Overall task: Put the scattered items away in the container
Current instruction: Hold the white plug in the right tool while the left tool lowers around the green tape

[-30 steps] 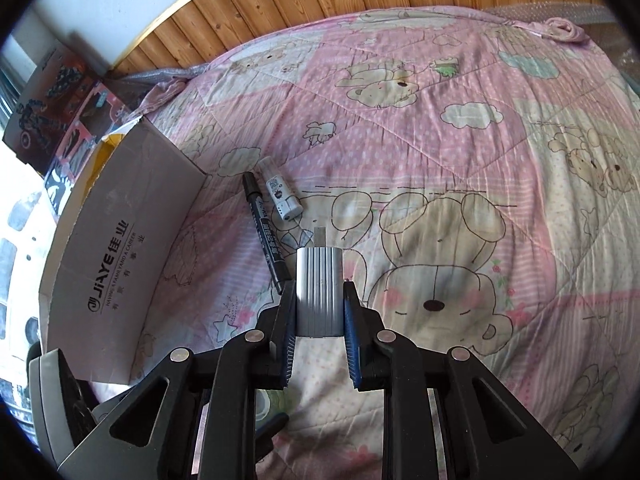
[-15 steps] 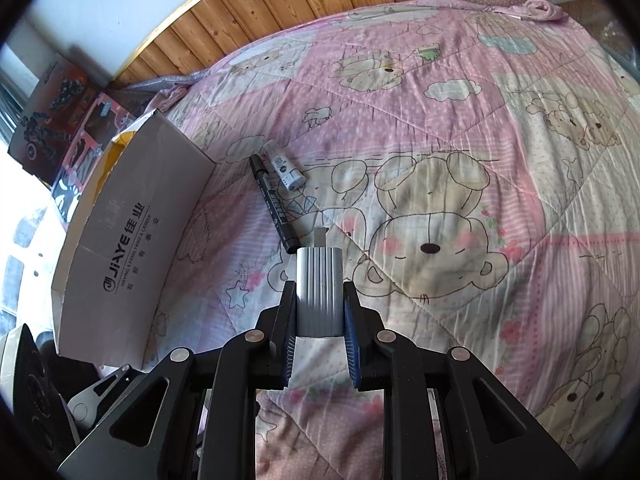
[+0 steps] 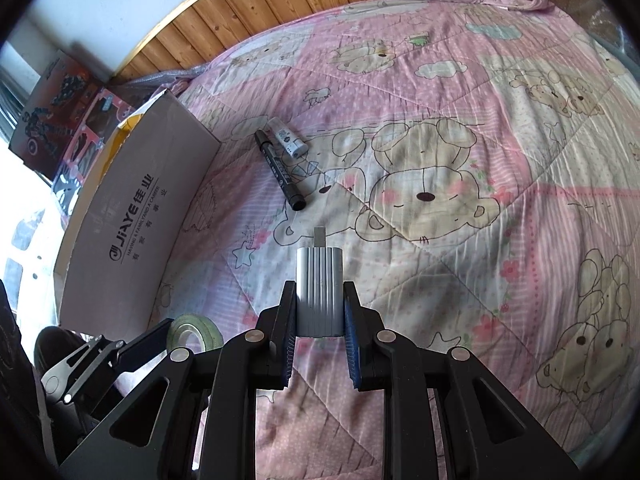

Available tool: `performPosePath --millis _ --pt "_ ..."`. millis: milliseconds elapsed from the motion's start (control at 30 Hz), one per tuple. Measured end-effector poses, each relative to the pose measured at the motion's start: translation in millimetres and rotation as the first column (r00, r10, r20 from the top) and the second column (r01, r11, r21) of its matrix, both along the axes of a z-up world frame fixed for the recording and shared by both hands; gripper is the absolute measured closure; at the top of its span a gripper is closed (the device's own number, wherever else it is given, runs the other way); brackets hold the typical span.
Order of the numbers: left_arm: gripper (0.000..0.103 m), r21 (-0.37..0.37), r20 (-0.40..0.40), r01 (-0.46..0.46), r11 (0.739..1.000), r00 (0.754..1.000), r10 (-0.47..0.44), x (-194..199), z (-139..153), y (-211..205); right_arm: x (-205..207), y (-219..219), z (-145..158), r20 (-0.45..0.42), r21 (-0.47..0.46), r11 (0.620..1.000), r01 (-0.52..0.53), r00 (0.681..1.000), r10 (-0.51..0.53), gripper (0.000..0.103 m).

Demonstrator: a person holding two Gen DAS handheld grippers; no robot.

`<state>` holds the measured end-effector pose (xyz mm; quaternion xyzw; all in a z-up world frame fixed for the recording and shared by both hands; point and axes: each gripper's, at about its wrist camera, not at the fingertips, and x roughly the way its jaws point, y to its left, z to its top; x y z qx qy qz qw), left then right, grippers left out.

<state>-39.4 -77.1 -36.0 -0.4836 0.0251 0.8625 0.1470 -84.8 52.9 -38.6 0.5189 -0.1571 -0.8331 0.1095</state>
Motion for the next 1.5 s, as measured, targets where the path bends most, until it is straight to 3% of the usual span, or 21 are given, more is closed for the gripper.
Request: performPosePath --millis 1500 --pt "0.054 0.091 -0.007 -0.02 0.996 1.0 0.021 34.7 18.7 -26.2 66.7 -22.7 1.3 -0.004 0.011 1.0 -0.013 1.0 0.013 0.081"
